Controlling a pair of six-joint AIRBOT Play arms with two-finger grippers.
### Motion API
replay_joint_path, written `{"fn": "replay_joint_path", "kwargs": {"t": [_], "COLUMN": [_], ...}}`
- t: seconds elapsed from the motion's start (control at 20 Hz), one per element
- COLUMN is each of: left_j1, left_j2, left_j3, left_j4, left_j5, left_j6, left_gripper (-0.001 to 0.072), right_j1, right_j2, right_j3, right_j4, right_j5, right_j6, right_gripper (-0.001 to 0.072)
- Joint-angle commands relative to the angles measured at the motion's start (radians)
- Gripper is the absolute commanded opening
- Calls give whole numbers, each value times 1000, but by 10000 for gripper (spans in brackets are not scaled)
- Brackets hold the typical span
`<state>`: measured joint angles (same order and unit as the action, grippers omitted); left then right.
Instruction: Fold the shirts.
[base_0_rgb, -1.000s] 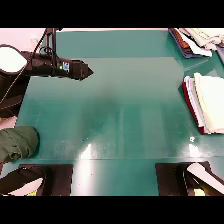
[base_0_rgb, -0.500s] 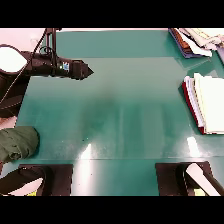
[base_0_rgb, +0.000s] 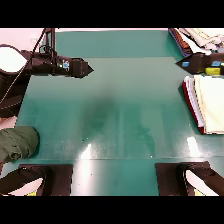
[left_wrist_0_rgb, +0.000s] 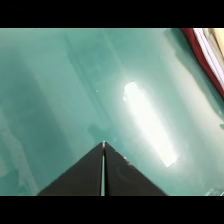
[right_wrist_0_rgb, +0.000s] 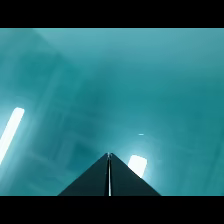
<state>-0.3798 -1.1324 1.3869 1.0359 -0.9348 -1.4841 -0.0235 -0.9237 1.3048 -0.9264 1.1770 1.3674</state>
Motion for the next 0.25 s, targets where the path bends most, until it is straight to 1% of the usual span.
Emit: {"fn": "replay_joint_path", "kwargs": {"t": [0.0, 0.2], "left_j1": [0, 0], "left_j2": [0, 0], "left_j3": [0, 0], "left_j4": [0, 0], "left_j5": [34, 38], "left_j6": [0, 0], "left_gripper": [26, 26], "right_j1": [142, 149], "right_j2": [1, 1], "right_j3": [1, 1], "right_j4": [7, 10], "right_j5": [-25, -22], "right_j6": [-1, 0], "right_gripper": [20, 21]}}
